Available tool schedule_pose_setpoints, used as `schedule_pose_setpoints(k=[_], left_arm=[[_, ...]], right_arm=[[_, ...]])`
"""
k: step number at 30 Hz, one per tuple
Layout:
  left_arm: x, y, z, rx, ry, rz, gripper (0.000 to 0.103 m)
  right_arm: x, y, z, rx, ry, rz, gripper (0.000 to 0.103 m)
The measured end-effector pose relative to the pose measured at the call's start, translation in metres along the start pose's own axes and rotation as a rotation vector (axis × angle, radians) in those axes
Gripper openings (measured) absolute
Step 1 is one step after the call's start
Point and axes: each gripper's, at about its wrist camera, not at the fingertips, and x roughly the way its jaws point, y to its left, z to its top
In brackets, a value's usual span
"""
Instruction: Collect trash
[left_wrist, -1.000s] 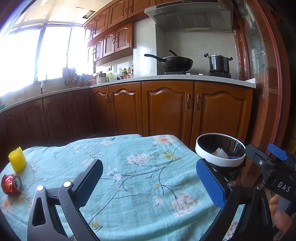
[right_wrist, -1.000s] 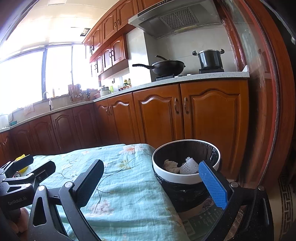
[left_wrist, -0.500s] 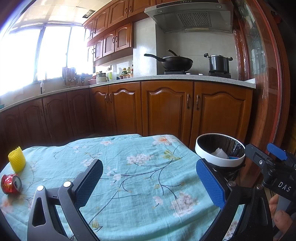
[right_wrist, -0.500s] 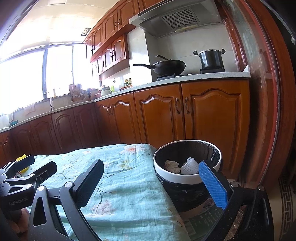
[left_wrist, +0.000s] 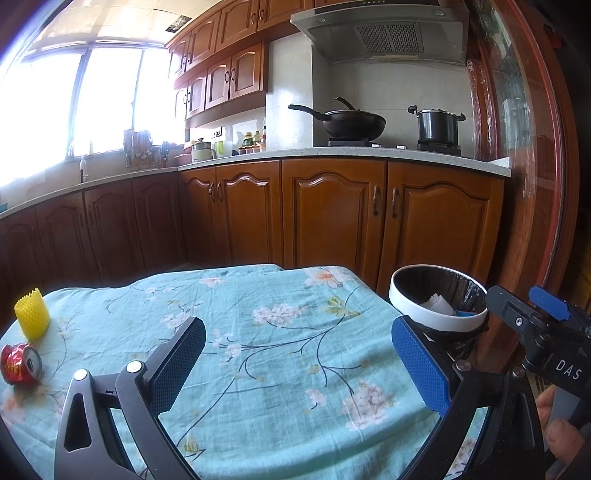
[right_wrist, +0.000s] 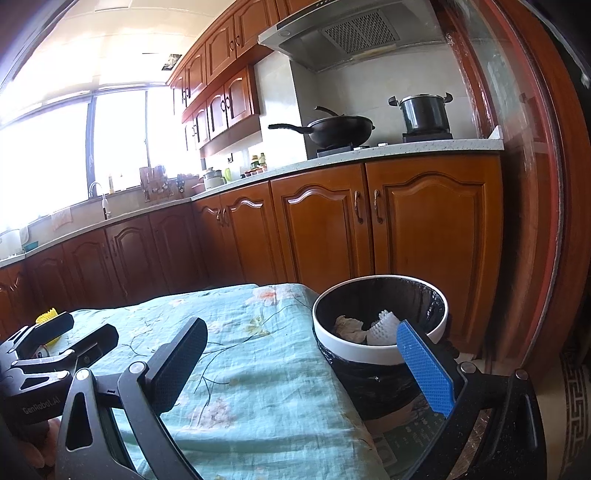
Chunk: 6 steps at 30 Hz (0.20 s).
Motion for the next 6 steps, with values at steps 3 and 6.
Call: schedule_pose_setpoints(k=[3, 6], left_arm=[[0.0017, 0.0029, -0.0003, -0.006, 0.011, -0.003, 0.102], [0.0041, 0.0078, -0.0006, -0.018, 0.029, -0.003, 0.102]], right_arm=[[0.002, 0.0035, 0.0008, 0.001, 0.016, 0.006, 0.103], [0.0043, 0.0063, 0.0014, 0.007, 0.037, 0.015, 0.103]])
